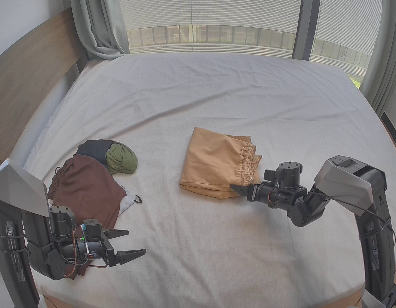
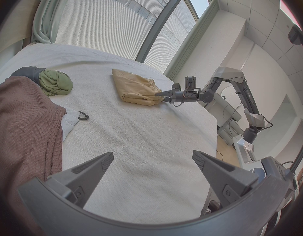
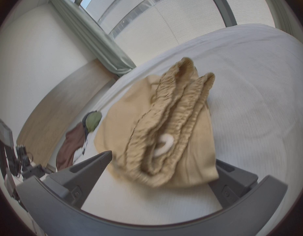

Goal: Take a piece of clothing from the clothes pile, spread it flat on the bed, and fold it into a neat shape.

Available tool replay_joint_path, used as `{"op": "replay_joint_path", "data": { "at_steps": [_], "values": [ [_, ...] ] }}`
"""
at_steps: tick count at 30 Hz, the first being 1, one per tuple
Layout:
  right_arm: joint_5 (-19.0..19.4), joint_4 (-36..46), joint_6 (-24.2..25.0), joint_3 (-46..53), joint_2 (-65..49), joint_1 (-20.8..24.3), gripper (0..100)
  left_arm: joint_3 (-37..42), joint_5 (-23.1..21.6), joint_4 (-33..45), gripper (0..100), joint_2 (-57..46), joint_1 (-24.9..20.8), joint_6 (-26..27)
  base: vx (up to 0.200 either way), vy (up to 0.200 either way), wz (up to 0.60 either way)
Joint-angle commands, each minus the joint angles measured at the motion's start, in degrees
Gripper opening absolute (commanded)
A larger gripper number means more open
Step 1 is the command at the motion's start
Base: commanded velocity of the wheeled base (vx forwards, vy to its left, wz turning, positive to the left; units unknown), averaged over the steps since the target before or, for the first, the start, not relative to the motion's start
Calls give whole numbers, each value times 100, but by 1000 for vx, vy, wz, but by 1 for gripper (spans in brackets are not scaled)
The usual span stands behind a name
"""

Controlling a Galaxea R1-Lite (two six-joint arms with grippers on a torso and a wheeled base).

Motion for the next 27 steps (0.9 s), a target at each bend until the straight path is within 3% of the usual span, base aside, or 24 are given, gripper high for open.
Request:
{"op": "replay_joint_path", "data": {
  "at_steps": [1,9,15,22,27],
  "values": [
    [21,16,-151,682,-354,354,100,-17,0,-4,100,-16,8,-2,0,0,0],
    [100,-64,-98,1236,-925,1128,100,-26,0,-4,100,-8,17,-2,0,0,0],
    [382,-46,16,1377,-1470,1497,100,-35,0,-4,100,10,17,-2,0,0,0],
    [575,-72,342,990,-1681,1479,100,-35,0,-4,100,10,17,-2,0,0,0],
    [575,-318,887,102,-1567,1251,100,-35,0,-4,100,10,17,-2,0,0,0]
  ]
}}
